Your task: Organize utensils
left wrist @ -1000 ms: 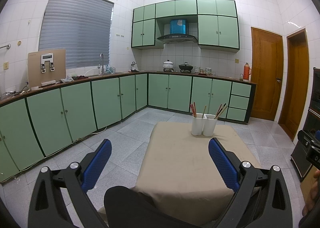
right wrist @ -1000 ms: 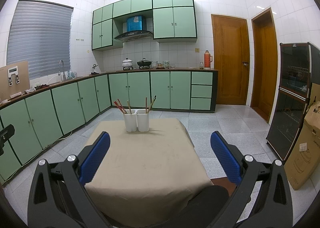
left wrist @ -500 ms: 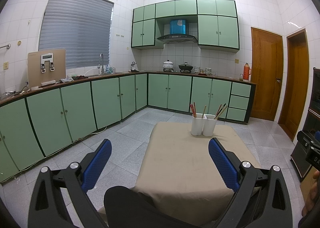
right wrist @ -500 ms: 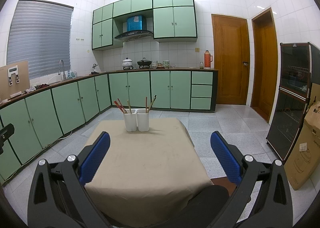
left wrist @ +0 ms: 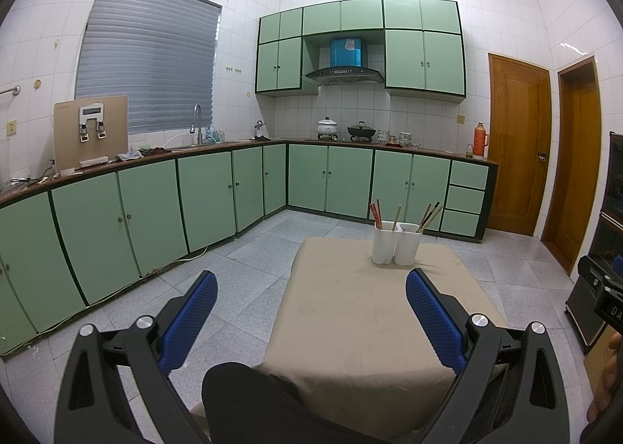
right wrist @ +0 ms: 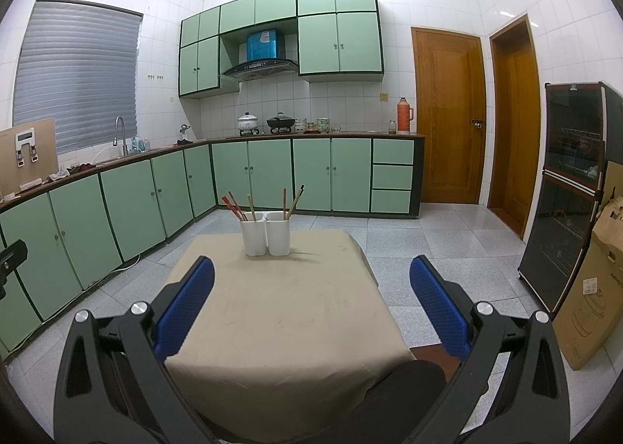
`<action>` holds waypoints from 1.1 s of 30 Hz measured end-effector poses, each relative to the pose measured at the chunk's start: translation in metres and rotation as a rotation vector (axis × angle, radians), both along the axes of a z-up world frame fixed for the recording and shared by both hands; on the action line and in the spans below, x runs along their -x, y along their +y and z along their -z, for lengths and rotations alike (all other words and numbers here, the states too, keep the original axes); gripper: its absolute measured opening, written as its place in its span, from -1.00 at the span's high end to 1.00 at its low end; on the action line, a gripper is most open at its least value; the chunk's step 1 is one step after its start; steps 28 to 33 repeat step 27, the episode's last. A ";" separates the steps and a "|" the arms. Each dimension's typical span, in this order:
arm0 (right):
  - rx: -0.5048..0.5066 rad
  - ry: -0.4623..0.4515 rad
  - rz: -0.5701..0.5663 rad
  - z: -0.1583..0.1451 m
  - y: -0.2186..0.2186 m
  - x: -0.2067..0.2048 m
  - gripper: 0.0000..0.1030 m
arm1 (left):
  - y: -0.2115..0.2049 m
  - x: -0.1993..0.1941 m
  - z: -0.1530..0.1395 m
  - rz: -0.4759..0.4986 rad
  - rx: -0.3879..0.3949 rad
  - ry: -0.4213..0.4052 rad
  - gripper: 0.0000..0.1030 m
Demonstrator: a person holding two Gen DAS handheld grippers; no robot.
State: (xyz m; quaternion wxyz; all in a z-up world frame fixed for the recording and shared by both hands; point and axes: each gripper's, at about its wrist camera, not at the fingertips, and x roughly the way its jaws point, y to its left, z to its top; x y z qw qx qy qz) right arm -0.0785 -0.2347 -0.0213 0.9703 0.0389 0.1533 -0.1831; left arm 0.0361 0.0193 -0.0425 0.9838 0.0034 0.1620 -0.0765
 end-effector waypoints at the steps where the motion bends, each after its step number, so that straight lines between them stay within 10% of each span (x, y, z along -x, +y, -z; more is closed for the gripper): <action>1: 0.001 0.000 0.000 0.000 0.000 0.000 -0.89 | 0.000 0.000 0.000 0.000 0.000 0.000 -0.85; 33: -0.002 0.004 -0.004 0.000 0.000 -0.001 -0.89 | -0.004 0.005 -0.011 0.001 0.010 -0.017 -0.88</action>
